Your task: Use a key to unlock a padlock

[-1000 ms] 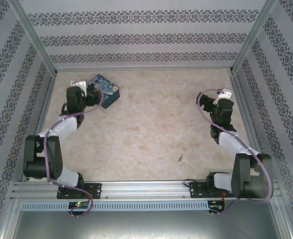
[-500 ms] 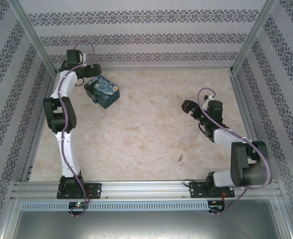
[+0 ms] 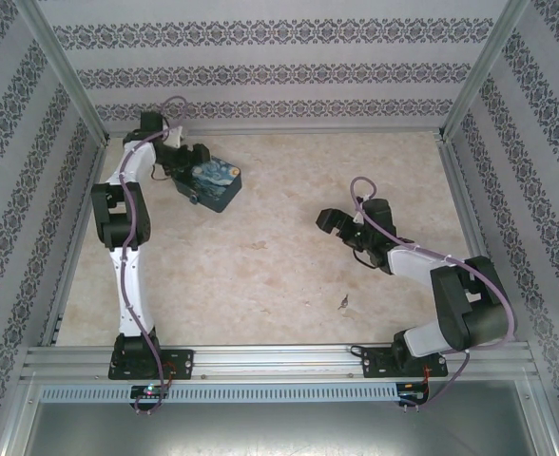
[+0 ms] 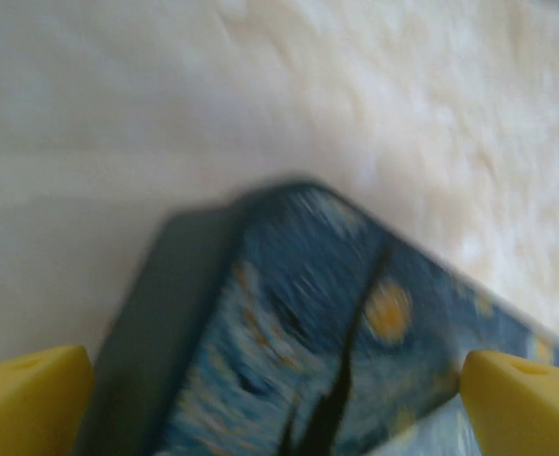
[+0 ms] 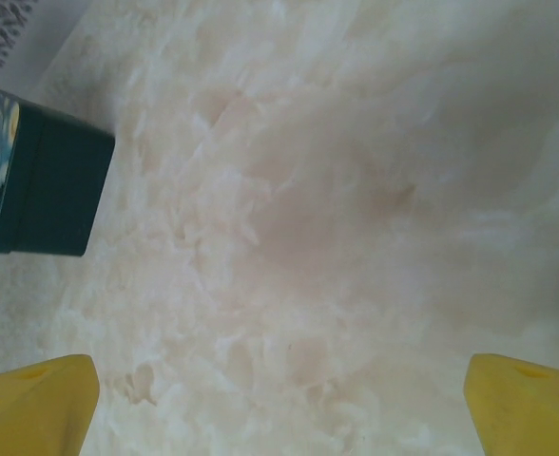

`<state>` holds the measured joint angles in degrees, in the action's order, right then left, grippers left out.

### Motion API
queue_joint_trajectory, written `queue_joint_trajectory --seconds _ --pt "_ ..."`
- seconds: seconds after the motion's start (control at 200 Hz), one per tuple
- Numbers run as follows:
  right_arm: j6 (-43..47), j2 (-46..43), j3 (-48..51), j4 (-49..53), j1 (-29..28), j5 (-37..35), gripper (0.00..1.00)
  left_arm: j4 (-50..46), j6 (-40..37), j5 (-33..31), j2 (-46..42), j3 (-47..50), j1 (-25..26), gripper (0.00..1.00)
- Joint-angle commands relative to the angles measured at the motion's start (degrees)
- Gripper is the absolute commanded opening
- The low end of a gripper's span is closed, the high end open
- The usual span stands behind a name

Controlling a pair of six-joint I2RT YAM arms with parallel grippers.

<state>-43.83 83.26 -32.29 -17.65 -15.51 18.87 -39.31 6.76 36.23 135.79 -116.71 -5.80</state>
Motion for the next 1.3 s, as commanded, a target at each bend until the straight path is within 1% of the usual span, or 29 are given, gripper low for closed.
queue_joint_trajectory --seconds 0.0,0.06,0.135,0.18,0.225,0.275,0.335,0.415,0.47,0.59,0.749,0.944,1.124,1.194,1.294 --pt "-2.0 -0.65 0.32 0.19 -2.07 -0.45 0.98 5.75 1.11 5.75 -11.94 14.74 2.66 0.99" --pt "-2.95 -0.88 0.89 -0.81 -3.4 0.66 0.98 11.28 3.59 7.03 -17.63 24.17 3.52 0.99" --pt "-3.53 -1.79 1.8 -1.73 -5.05 1.08 0.98 17.83 7.48 7.0 -23.97 34.35 5.25 0.99" --pt "-3.66 -2.59 2.42 -2.37 -5.82 0.84 0.98 21.98 10.16 7.44 -27.23 39.36 6.73 1.0" --pt "-3.8 -3.69 2.82 -2.39 -6.2 0.59 0.98 25.65 12.99 6.46 -30.16 44.49 8.95 1.0" --pt "-3.66 -4.98 3.17 -2.37 -6.3 0.34 0.98 28.6 15.55 4.01 -33.64 49.22 11.69 1.0" --pt "-2.88 -6.32 2.63 -1.51 -6.27 -0.27 0.98 33.47 20.09 -1.17 -37.71 55.62 14.36 1.0" --pt "-0.37 -6.61 -0.31 1.07 -5.8 -0.39 0.97 41.0 27.96 -5.9 -41.69 63.3 15.03 1.0" --pt "0.66 -5.45 -2.93 2.14 -5.35 0.4 0.97 43.38 31.07 -9.27 -43.34 66.39 15.03 1.0" --pt "1.98 0.4 -8.97 2.55 -4.68 2.17 0.95 44.99 34.85 -12.2 -43.85 67.52 15.03 1.0" --pt "0.74 11.27 -17.63 0.78 -4.57 5.17 0.92 46.6 37.56 -10.32 -41.27 64.75 16.18 1.0" --pt "-3.22 22.31 -25.52 -1.96 -5.71 7.99 0.89 46.59 38.96 -11.1 -38.01 61.05 18.69 1.0" --pt "-8.16 26.22 -26.23 -8.47 -7.66 9.55 0.86 44.88 38.7 -11.26 -35.16 57.4 20.49 1.0" --pt "-9.41 26.05 -24.98 -11.17 -8.39 10.35 0.83 44.78 38.94 -11.05 -34.37 56.34 21.27 1.0" --pt "-9.56 23.68 -21.76 -12.79 -8.82 10.02 0.83 44.46 39.07 -10.96 -33.83 55.34 22.89 1.0"
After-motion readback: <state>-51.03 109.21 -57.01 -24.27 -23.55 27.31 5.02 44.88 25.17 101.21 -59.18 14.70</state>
